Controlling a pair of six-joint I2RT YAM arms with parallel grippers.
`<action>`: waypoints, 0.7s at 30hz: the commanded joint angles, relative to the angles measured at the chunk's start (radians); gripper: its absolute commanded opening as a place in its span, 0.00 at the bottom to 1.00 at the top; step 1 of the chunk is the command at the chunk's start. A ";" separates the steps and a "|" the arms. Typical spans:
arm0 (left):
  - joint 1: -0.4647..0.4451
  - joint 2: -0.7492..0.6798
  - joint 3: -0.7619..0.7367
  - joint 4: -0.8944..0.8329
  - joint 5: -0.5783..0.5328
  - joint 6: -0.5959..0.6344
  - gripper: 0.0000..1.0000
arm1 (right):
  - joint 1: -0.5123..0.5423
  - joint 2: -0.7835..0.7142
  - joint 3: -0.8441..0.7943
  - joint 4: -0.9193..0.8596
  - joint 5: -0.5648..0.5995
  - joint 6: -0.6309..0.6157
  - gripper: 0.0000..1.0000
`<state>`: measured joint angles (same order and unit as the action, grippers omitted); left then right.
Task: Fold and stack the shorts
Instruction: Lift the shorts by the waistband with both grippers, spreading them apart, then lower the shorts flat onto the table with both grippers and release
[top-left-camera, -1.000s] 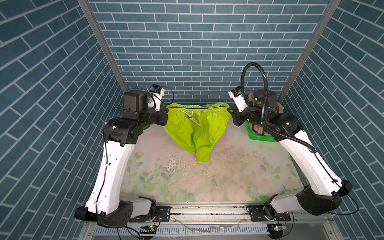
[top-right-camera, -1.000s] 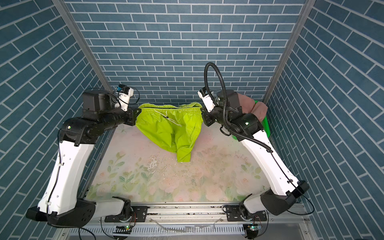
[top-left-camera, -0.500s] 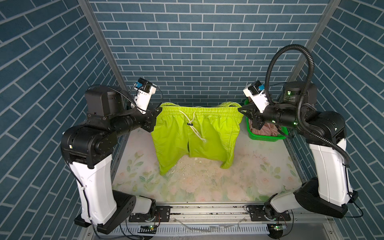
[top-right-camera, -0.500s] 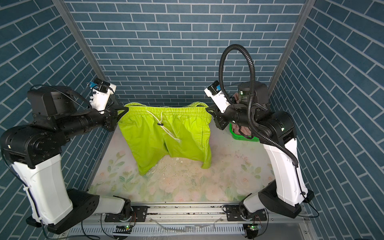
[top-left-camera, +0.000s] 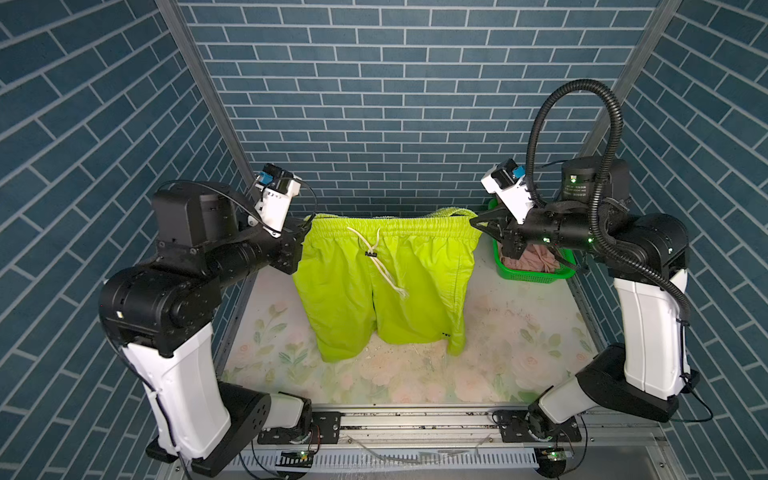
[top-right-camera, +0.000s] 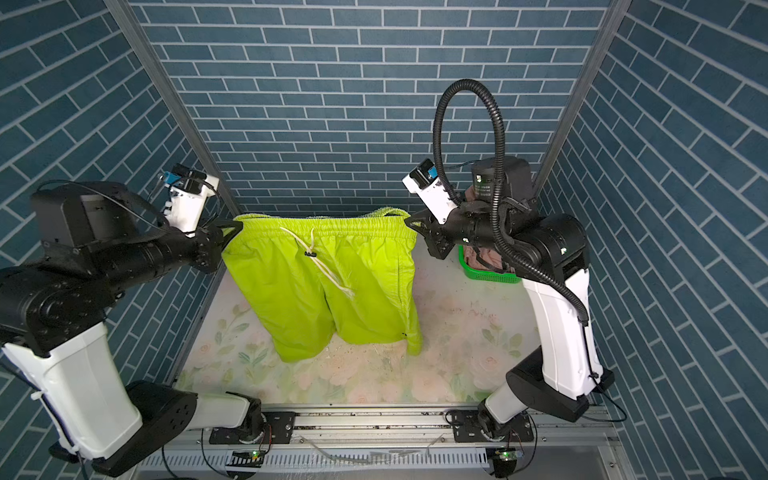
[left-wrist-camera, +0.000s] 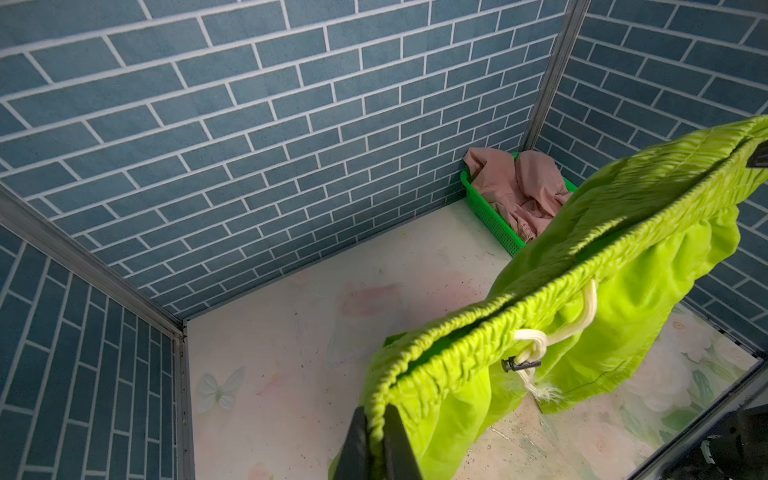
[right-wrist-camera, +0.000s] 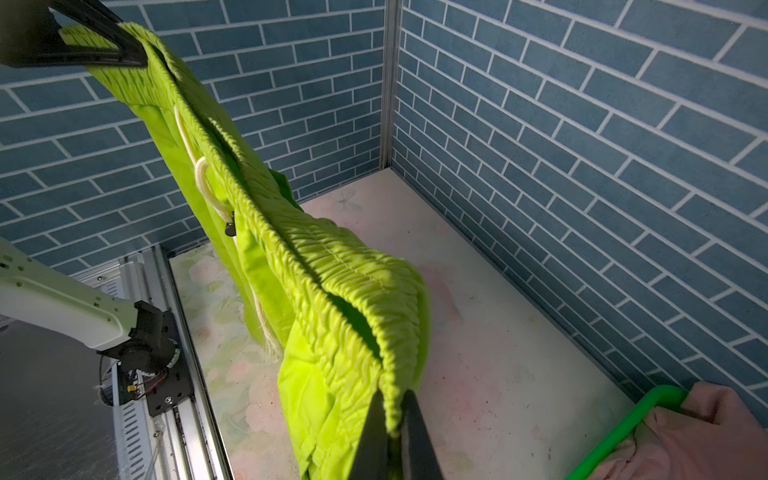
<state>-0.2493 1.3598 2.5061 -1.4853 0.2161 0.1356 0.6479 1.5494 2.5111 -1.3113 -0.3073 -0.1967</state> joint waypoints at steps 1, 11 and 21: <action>0.012 -0.051 -0.024 0.025 -0.112 -0.003 0.00 | -0.017 -0.060 0.007 -0.040 0.033 0.024 0.00; 0.013 0.101 -0.309 0.228 -0.229 -0.062 0.00 | -0.141 0.047 -0.286 0.189 0.033 0.042 0.00; 0.104 0.484 -0.459 0.609 -0.321 -0.105 0.00 | -0.246 0.572 -0.119 0.403 0.008 -0.016 0.00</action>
<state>-0.1947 1.7950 2.0384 -1.0206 0.0090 0.0597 0.4374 2.0109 2.2986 -0.9878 -0.3416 -0.1669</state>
